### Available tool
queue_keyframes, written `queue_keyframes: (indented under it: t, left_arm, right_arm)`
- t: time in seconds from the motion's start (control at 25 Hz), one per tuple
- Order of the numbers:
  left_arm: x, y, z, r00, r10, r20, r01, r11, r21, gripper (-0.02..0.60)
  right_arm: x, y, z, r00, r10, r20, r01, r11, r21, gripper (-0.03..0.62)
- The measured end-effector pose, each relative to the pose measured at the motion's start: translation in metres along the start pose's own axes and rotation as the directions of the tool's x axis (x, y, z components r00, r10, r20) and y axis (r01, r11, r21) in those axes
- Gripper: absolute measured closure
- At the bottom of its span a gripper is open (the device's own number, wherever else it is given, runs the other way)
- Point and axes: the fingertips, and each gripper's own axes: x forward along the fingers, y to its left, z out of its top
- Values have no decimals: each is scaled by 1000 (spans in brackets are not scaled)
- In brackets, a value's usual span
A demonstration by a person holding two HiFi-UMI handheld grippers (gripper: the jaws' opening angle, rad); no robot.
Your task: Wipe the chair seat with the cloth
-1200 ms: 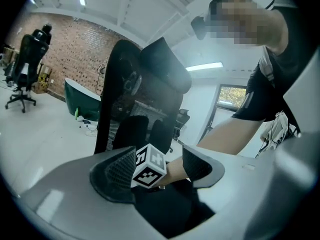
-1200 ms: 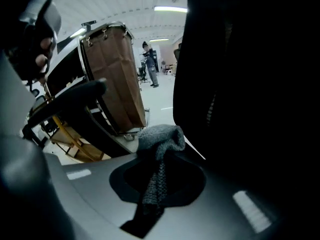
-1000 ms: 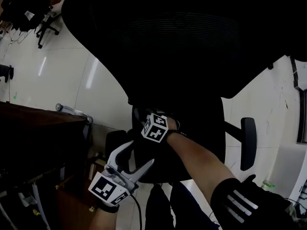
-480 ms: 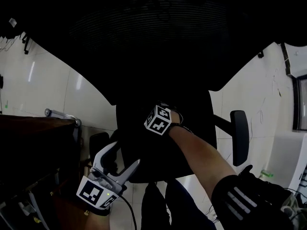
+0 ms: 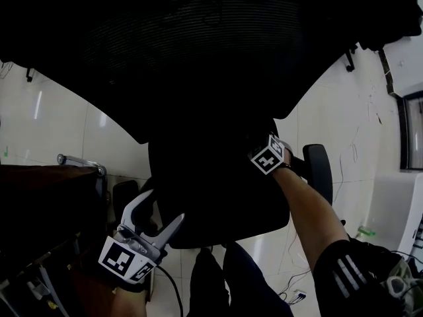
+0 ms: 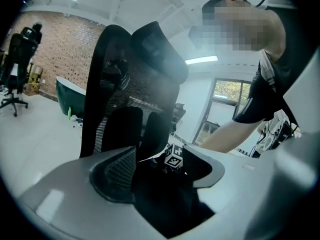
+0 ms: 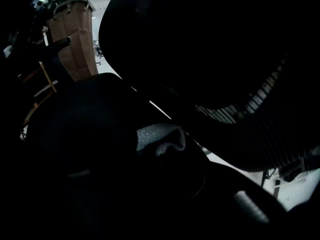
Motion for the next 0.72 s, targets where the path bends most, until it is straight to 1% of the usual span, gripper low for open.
queue_keyframes:
  t: [0.2, 0.28, 0.32, 0.4, 0.48, 0.52, 0.6, 0.72]
  left_arm:
    - [-5, -3, 2, 1000, 5, 8, -5, 1000, -16, 267]
    - [-9, -3, 3, 1000, 10, 15, -10, 1000, -18, 265]
    - [-12, -3, 3, 1000, 12, 16, -12, 1000, -17, 267]
    - [-17, -2, 3, 1000, 18, 14, -18, 1000, -16, 265]
    - [-24, 0, 3, 999, 28, 16, -28, 999, -23, 264]
    - [-27, 1, 3, 999, 35, 17, -35, 999, -27, 264]
    - [-33, 3, 3, 999, 48, 24, -47, 998, -31, 264]
    - [-39, 5, 1, 997, 66, 32, -65, 997, -33, 259]
  right_arm:
    - [-15, -22, -22, 996, -88, -33, 91, 992, 84, 560]
    - [-18, -21, -16, 995, -95, -12, 95, 989, 113, 560]
    - [-20, -15, -6, 997, -78, 22, 75, 989, 127, 560]
    - [-23, 12, 26, 992, -9, 123, -10, 989, 148, 560]
    - [-23, 52, 68, 973, 79, 219, -109, 986, 129, 560]
    - [-21, 75, 89, 960, 126, 249, -157, 982, 109, 560]
    - [-15, 126, 127, 935, 219, 279, -241, 969, 49, 560]
    - [0, 198, 163, 910, 323, 261, -318, 946, -62, 560]
